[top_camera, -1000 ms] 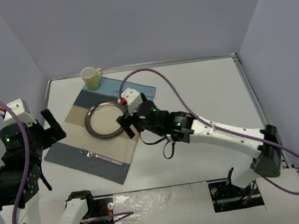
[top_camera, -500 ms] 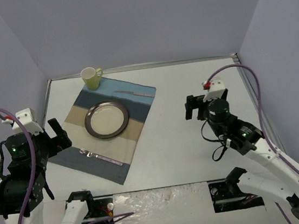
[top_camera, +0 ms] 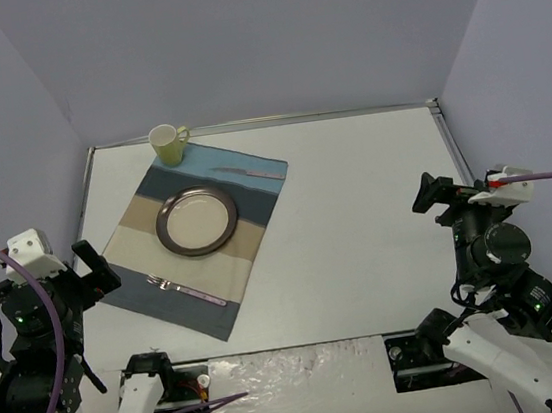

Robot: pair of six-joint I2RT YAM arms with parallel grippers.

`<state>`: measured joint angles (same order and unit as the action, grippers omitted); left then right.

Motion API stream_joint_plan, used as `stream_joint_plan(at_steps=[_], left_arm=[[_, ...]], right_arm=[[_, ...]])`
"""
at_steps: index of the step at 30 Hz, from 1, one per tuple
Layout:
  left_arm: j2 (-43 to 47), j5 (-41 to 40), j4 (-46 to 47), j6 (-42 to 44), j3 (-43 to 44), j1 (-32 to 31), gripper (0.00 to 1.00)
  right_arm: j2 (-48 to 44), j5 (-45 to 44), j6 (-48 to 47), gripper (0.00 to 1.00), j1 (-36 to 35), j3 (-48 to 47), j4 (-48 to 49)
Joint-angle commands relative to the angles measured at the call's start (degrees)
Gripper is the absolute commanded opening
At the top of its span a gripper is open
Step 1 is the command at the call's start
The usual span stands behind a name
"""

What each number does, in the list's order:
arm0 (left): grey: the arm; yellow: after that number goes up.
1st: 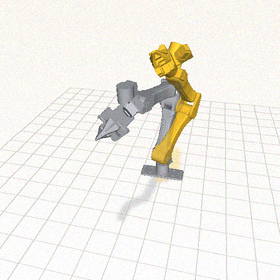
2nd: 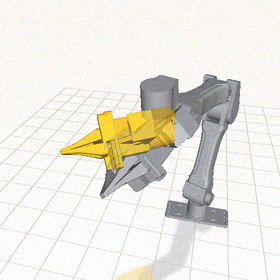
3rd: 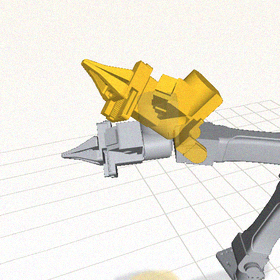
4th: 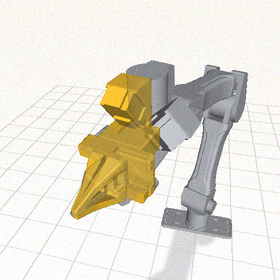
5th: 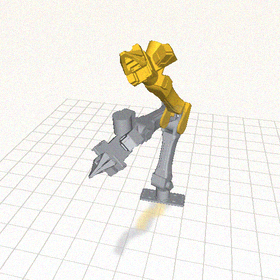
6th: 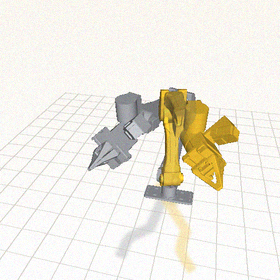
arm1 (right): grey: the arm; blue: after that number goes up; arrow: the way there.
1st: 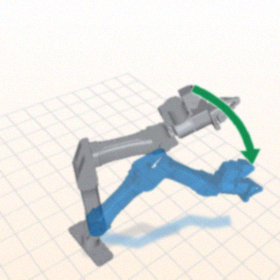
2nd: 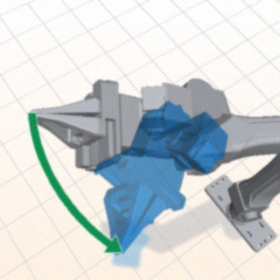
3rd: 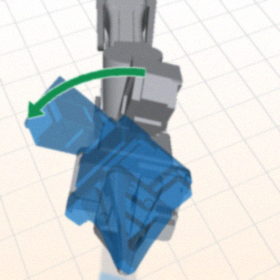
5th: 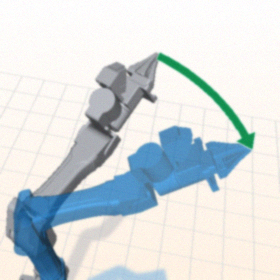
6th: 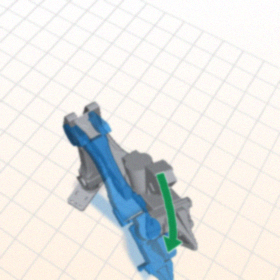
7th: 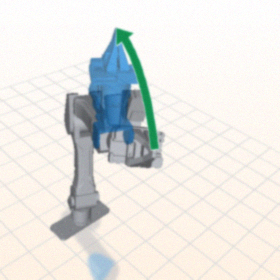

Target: Set the dinner table for one person

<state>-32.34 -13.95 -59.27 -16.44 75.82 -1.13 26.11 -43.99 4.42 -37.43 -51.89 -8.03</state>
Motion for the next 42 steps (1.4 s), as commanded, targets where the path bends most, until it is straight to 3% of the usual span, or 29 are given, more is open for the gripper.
stream_joint_plan(at_steps=[1, 42], left_arm=[[-0.02, -1.05, 5.61, -2.22, -1.32, -0.09, 0.97], [-0.09, -3.34, 8.29, -1.57, -4.66, -0.48, 0.97]], right_arm=[[-1.27, -6.83, -3.81, 1.00, 0.24, -1.41, 2.91], [-2.84, -4.01, -5.79, 1.00, 0.16, 0.60, 5.13]])
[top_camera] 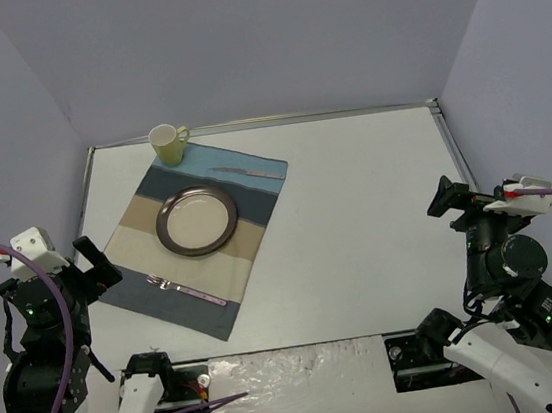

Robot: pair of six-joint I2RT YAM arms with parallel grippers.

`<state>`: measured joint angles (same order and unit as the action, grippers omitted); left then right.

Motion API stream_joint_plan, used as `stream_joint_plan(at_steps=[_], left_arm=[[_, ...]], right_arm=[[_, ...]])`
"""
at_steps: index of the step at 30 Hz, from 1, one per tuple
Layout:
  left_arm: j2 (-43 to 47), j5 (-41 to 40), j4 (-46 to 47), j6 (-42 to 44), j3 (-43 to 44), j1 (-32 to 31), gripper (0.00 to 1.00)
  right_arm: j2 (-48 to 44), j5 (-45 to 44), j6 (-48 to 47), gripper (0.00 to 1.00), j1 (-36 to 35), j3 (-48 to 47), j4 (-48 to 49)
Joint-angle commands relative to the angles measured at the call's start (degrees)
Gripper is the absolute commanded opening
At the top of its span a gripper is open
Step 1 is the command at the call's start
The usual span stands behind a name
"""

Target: Set the dinner table for one person

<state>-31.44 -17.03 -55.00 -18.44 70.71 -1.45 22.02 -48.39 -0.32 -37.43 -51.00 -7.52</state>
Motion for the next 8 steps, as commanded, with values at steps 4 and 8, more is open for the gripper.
stream_joint_plan(at_steps=[4, 8], left_arm=[[-1.17, 0.05, 4.11, 0.19, 0.46, -0.13, 0.97], [-1.08, 0.07, 3.88, 0.38, 0.74, -0.13, 0.97]], right_arm=[[1.02, 0.86, -1.14, 1.00, 0.16, -0.38, 4.62], [0.83, 1.30, -1.04, 1.00, 0.16, -0.29, 4.62]])
